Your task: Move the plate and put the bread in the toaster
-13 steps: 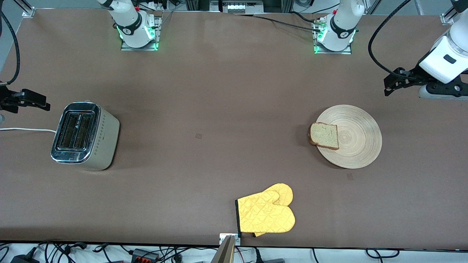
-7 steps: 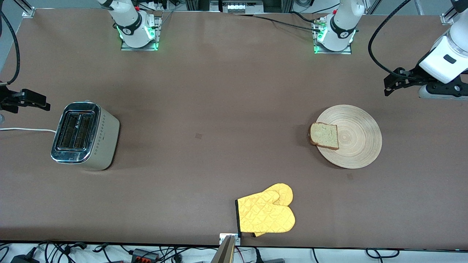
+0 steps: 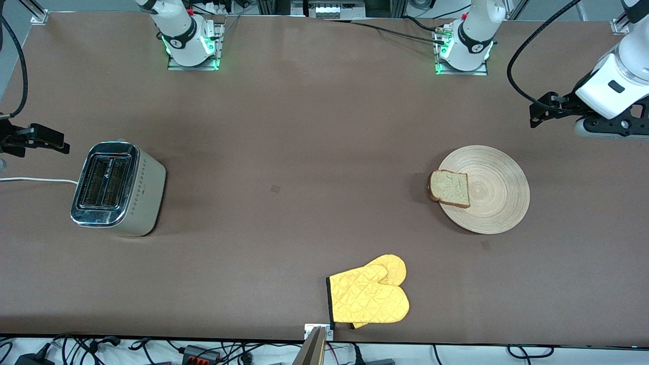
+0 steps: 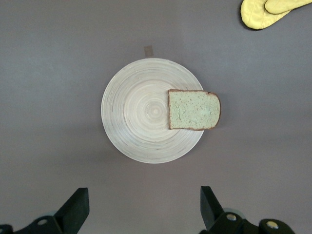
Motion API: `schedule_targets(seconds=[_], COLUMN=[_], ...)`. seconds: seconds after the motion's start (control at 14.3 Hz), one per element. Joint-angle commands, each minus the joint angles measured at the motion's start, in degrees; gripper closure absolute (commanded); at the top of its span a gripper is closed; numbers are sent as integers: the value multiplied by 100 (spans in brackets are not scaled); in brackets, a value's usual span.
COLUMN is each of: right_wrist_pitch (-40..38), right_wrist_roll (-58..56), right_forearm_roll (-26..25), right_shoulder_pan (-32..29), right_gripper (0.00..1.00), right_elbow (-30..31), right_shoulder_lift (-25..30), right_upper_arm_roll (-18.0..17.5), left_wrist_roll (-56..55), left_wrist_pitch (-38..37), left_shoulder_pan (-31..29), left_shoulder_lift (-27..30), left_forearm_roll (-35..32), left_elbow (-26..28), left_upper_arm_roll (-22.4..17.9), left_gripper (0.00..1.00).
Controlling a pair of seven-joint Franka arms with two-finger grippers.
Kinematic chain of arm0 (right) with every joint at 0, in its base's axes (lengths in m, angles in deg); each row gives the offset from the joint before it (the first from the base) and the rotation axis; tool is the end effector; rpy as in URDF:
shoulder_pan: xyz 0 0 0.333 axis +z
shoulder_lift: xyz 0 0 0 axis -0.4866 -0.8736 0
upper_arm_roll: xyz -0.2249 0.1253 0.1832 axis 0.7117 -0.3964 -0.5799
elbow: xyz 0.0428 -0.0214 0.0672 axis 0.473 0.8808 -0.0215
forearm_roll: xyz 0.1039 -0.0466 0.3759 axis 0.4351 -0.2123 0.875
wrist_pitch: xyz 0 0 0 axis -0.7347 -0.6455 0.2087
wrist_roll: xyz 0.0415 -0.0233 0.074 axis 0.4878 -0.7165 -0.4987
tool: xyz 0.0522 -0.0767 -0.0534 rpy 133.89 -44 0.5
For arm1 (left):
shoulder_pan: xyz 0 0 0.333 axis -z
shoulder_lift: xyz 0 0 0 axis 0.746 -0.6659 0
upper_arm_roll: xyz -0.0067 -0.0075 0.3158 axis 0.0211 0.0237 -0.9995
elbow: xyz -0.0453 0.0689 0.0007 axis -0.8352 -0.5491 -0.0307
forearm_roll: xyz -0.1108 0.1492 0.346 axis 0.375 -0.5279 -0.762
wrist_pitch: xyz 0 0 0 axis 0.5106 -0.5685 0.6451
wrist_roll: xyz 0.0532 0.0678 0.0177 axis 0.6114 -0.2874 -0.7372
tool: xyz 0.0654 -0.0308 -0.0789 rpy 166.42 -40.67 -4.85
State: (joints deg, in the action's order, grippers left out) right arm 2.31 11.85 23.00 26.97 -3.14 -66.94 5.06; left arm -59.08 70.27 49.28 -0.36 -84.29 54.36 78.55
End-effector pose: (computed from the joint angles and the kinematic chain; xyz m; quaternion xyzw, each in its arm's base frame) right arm 0.6123 -0.0569 0.5746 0.9981 0.0463 -0.0399 0.0008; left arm 0.5418 -0.0394 0.5958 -0.9989 0.0254 0.0336 0.0199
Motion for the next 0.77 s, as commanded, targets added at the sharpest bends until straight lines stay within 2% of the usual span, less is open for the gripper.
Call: schedule_targets(seconds=[0.0,0.21,0.49,0.56,0.7], right_wrist_pitch=[14,23,23,23,23], right_wrist_roll=[58,58,58,58,49], right_forearm_roll=[-89,-89,-89,-89,-89], right_shoulder_pan=[-14,-14,-23,-23,-23], right_gripper=[0,0,0,0,0], right_elbow=[26,17,26,26,17], right_shoulder_lift=[26,26,26,26,26], right_upper_arm_roll=[-38,-38,-38,-38,-38], left_wrist_roll=[69,113,560,622,911], left_wrist_pitch=[-79,-88,-79,-62,-27], left_shoulder_pan=[20,-155,-805,-989,-1507], left_shoulder_lift=[-85,-392,-1181,-1305,-1551], left_forearm_roll=[67,32,85,172,881], left_elbow=[-40,-162,-830,-892,-893], left_upper_arm_roll=[-66,-83,-75,-66,-75], left_gripper=[0,0,0,0,0])
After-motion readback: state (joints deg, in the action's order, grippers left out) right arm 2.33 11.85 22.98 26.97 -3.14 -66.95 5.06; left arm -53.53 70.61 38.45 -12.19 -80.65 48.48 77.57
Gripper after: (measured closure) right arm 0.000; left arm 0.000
